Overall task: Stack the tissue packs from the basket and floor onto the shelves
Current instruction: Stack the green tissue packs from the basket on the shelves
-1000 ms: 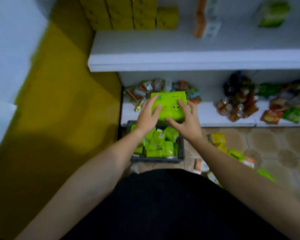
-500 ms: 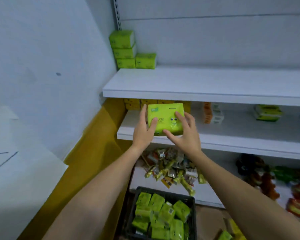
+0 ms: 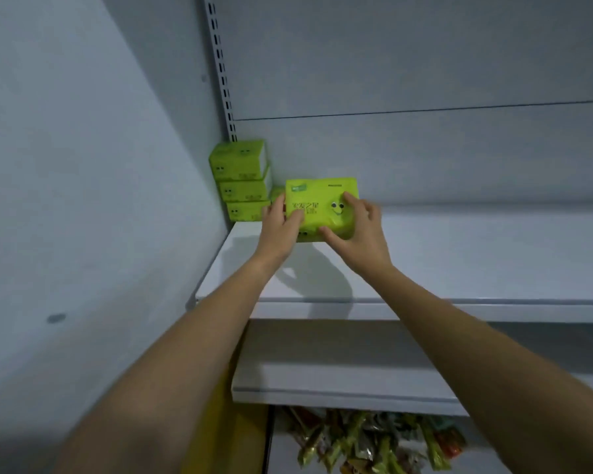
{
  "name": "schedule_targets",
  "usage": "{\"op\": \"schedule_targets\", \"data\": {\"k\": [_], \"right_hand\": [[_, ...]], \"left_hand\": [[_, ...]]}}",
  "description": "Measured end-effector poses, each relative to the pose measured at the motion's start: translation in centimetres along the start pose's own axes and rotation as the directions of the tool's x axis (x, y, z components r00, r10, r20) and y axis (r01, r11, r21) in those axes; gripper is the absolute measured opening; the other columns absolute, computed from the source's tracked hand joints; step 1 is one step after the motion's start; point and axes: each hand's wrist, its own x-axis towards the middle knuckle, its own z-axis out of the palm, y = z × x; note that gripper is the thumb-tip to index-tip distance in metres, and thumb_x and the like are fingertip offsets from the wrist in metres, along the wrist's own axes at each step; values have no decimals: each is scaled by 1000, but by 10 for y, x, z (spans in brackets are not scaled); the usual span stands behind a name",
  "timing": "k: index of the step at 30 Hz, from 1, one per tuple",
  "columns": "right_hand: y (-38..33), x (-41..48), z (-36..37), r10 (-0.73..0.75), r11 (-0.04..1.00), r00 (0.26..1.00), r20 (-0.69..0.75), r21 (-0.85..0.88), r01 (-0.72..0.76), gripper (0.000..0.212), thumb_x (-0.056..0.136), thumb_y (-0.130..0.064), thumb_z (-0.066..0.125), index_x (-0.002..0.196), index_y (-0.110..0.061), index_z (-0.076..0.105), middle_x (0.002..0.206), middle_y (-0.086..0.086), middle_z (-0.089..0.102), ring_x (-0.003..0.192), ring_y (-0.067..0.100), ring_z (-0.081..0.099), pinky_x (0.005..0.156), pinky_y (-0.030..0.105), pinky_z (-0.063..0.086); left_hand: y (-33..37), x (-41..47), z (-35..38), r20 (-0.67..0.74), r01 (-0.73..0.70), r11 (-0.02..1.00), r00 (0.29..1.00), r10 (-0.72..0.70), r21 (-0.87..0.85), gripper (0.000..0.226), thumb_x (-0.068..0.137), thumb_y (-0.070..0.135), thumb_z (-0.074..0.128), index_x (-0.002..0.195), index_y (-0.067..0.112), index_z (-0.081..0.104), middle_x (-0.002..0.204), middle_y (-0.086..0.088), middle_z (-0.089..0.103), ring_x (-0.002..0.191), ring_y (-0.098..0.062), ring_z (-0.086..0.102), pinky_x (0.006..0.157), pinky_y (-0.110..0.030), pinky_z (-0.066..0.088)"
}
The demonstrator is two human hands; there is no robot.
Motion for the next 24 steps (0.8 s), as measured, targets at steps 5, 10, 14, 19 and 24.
{"op": "schedule_targets", "data": {"k": [5, 10, 14, 19, 24], "right_hand": [[13, 75, 42, 56, 998, 998, -2, -20, -56, 68, 80, -15, 62, 141, -19, 33, 130, 9, 26, 115, 20, 42, 87, 17, 32], [21, 123, 71, 85, 995, 996, -25, -52, -86, 60, 83, -14, 58, 139, -18, 37, 131, 9, 29, 99, 21, 49, 81, 20, 37], [33, 138, 86, 170, 976, 986, 6, -141, -167, 54, 87, -12, 52, 138, -17, 38, 130, 15, 39, 119, 33, 41, 99, 29, 30], [35, 136, 97, 170, 979, 985, -4, -114, -169, 54, 88, -3, 43, 139, -16, 35, 117, 15, 54, 112, 30, 45, 86, 27, 34], [31, 139, 108, 219, 976, 976, 3, 20, -219, 57, 88, -8, 49, 141, -16, 30, 133, 14, 31, 87, 22, 49, 70, 12, 34]], "left_hand": [[-17, 81, -3, 43, 20, 994, 999, -16, -110, 44, 59, 19, 46, 100, 33, 50, 110, -12, 54, 89, -15, 51, 70, -18, 43], [-45, 127, 0, 30, -77, 997, 996, 78, -28, 45, 90, -1, 44, 133, 12, 39, 111, -5, 53, 96, -16, 50, 70, -16, 44], [-69, 145, 2, -17, -124, 938, 990, 137, 324, 45, 92, 14, 53, 135, 7, 42, 129, -17, 47, 121, -31, 44, 99, -31, 35], [-77, 143, 2, -155, -65, 933, 980, 127, 354, 41, 93, 16, 55, 128, 4, 39, 120, -20, 54, 109, -34, 55, 86, -42, 46], [-78, 144, 5, -108, -65, 954, 989, 100, 291, 33, 92, 8, 46, 121, 1, 32, 98, -26, 62, 80, -35, 59, 58, -34, 39]]}}
